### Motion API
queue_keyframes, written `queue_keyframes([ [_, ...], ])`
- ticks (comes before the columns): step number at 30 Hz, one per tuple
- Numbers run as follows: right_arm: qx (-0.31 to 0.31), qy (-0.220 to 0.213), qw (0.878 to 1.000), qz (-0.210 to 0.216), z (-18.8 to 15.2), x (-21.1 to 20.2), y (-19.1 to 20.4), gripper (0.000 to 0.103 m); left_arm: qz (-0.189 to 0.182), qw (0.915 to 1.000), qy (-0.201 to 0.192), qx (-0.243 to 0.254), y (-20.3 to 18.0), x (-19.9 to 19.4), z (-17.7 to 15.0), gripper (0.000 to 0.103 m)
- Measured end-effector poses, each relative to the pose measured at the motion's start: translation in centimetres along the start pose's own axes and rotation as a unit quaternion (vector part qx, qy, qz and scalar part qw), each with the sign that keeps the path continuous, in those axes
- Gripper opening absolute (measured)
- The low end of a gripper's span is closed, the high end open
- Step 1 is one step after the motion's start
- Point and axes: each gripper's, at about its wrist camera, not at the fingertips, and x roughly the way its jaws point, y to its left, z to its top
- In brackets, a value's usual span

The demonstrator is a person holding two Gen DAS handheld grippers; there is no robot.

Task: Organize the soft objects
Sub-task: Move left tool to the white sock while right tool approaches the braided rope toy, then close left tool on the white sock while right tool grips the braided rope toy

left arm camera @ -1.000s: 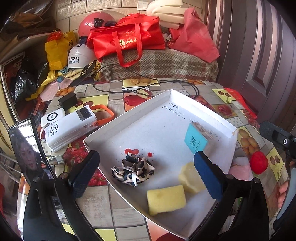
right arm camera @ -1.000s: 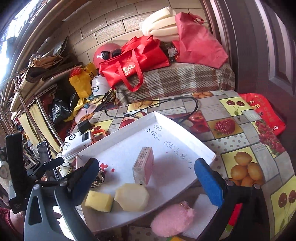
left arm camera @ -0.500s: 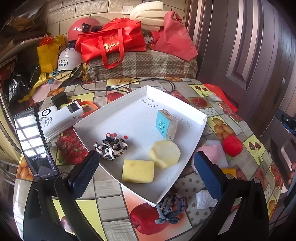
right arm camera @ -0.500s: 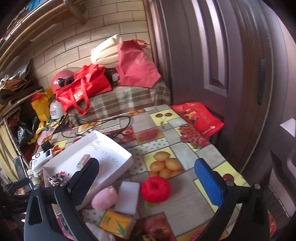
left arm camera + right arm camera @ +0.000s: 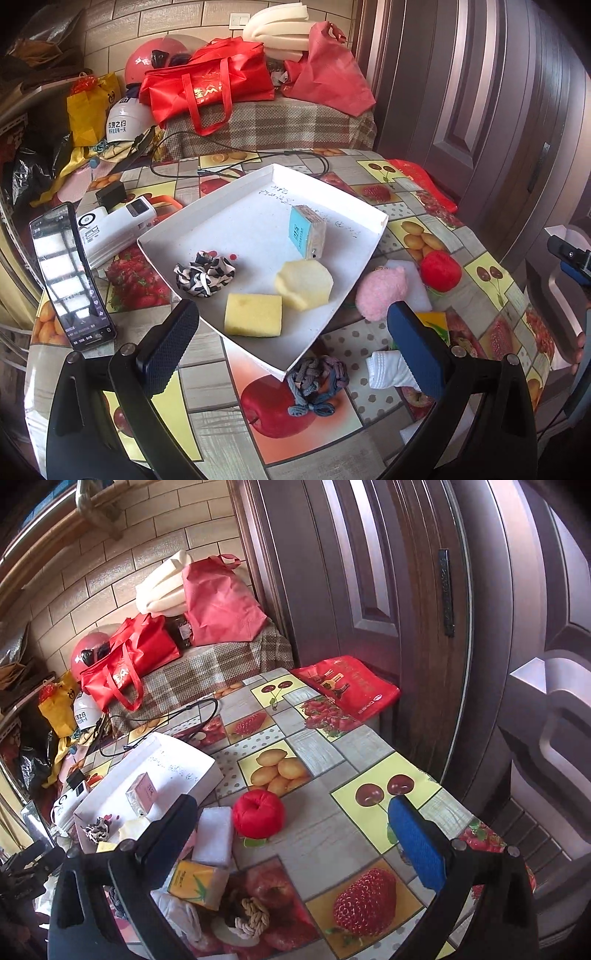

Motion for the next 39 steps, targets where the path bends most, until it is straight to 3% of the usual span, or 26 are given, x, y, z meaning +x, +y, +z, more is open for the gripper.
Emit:
queue_keyframes([
  [8,0.008,0.004,0.999,0.048,-1.0,-0.3,-0.5,0.103,0.015,0.9995,0.025,-0.008,1.0,0.5,-2.2,0.103],
  [18,-0.060,0.068,0.994,0.055,-3.4,1.9,0.9,0.103,0.009,0.9983,0.055,0.018,-0.4,1.2,-3.4,0.103],
  [21,-0.095,0.115,0.987,0.068,-4.9,4.2,1.9,0.103,-0.006,0.9969,0.073,0.030,-1.0,1.9,-3.7,0.103],
  [27,-0.210,0.176,0.958,0.087,-8.8,8.0,5.2,0.102,-0.038,0.9912,0.106,0.070,-3.3,3.5,-5.0,0.103],
  [29,-0.220,0.191,0.953,0.088,-9.4,9.2,5.8,0.095,-0.051,0.9888,0.115,0.081,-4.0,4.0,-5.1,0.103],
  [30,-0.223,0.196,0.951,0.088,-9.6,9.7,6.0,0.087,-0.055,0.9878,0.118,0.086,-4.4,4.2,-5.1,0.103],
  [32,-0.234,0.206,0.946,0.090,-9.9,10.4,6.4,0.063,-0.066,0.9858,0.121,0.096,-5.3,4.5,-4.9,0.103],
  [33,-0.240,0.213,0.943,0.090,-10.1,10.6,6.6,0.043,-0.071,0.9849,0.120,0.102,-5.8,4.6,-4.8,0.103],
  [36,-0.234,0.212,0.943,0.103,-10.1,10.2,5.8,0.033,-0.088,0.9807,0.120,0.126,-7.4,5.3,-4.5,0.103],
  [39,-0.213,0.210,0.950,0.092,-9.7,9.7,4.1,0.030,-0.095,0.9756,0.132,0.148,-9.0,6.8,-4.5,0.103],
])
